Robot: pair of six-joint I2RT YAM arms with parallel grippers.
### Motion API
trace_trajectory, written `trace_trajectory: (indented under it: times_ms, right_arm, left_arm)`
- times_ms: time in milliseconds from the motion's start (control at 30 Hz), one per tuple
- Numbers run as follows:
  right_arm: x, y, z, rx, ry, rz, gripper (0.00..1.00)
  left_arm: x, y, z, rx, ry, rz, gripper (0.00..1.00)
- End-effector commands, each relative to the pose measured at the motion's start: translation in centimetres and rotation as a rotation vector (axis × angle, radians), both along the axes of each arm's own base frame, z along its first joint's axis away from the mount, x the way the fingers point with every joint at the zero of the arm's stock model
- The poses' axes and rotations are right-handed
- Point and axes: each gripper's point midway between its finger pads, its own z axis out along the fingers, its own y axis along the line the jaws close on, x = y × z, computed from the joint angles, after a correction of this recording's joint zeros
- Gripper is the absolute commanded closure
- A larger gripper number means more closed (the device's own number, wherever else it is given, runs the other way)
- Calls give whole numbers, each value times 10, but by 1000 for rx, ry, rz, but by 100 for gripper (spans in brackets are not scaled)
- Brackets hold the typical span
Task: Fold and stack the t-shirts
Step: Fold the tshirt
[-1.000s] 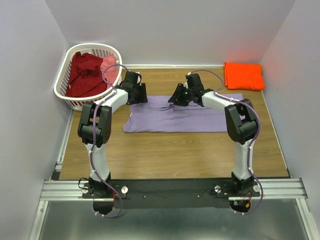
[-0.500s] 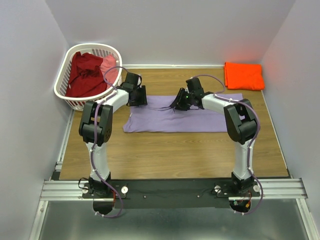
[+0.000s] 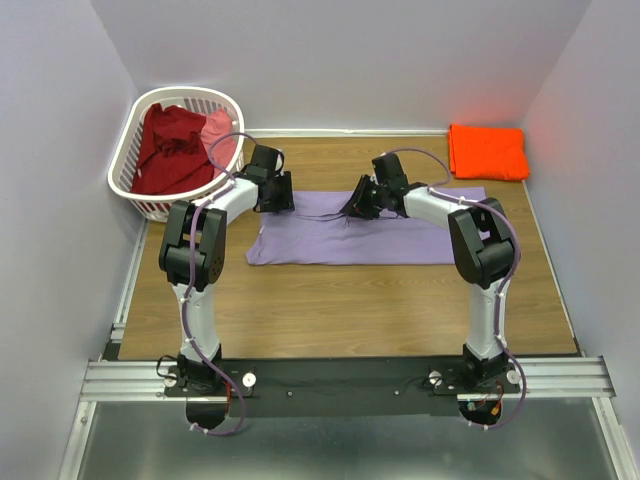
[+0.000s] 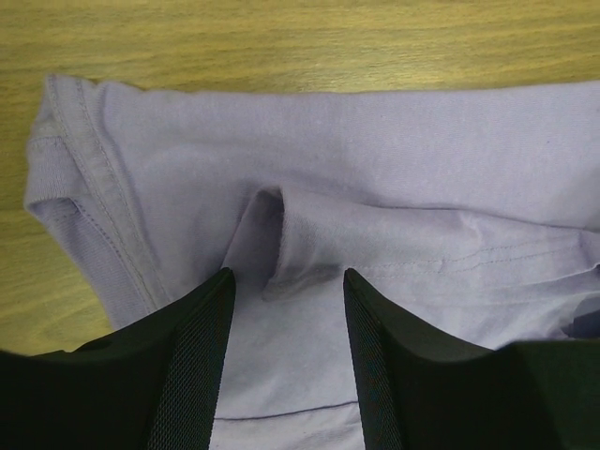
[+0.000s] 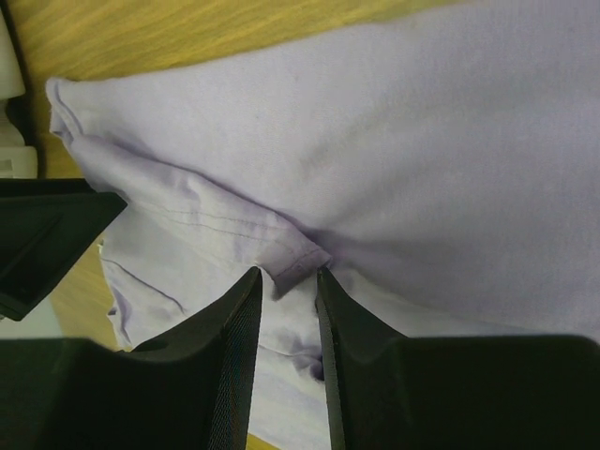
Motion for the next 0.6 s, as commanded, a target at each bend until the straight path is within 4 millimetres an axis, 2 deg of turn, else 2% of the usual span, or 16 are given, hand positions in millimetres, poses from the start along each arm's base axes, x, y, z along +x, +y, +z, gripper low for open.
trace_trajectory:
  times_ms: [0,233,567]
  right_arm:
    - [8,7,8,21,-11,-1,63]
    - [10,8,10,30,-9,-6,63]
    - [3,5,-8,17,37,-23,67]
  left_arm:
    - [1,-9,1,-19,4,-37,44]
    - [2,-8,1,-16,5,-32,55]
    - [1,-5,-4,-1,15,-27,67]
